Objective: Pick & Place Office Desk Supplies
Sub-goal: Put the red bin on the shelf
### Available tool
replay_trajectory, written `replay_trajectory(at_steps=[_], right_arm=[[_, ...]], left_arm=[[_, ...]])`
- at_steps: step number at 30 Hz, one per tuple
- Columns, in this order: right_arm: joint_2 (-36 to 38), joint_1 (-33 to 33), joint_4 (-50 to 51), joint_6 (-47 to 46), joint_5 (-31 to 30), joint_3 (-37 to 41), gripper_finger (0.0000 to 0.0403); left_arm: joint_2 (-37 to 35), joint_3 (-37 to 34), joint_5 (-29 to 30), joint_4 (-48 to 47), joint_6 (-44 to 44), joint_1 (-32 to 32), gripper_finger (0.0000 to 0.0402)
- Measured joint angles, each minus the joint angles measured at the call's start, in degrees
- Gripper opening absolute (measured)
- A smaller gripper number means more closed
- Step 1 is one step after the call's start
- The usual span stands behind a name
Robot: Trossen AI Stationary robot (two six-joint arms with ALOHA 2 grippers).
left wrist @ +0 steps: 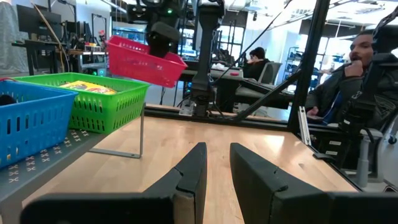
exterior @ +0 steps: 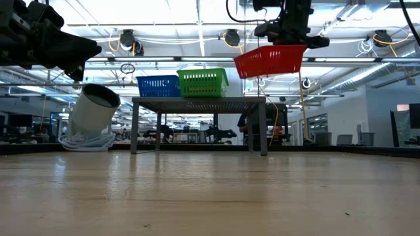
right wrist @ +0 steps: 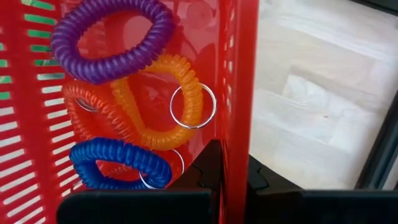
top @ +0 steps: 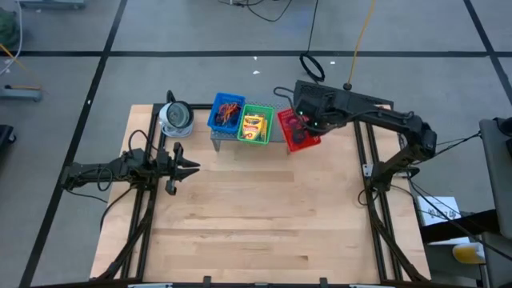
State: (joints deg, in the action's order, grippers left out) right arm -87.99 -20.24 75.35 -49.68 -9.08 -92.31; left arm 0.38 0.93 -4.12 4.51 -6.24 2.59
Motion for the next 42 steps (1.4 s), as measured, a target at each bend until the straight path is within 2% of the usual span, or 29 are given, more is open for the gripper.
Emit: replay_trajectory(at_steps=[11, 20, 42], right_arm=[[-2.4, -5.6, -1.8, -5.7, 0.6, 0.0, 0.0000], [-6.6, -5.7, -6.7, -11.1, 4.7, 0.0, 0.0000], [-8.8, -6.0, -14.0, -15.5, 4.9, 0.1, 0.0000]], left_arm=[[0.0, 0.0, 0.0, 0.0, 0.0, 0.0, 0.0079], [0.0, 0.0, 0.0, 0.0, 0.0, 0.0, 0.0079], [0.0, 0.0, 0.0, 0.0, 0.0, 0.0, 0.0079]])
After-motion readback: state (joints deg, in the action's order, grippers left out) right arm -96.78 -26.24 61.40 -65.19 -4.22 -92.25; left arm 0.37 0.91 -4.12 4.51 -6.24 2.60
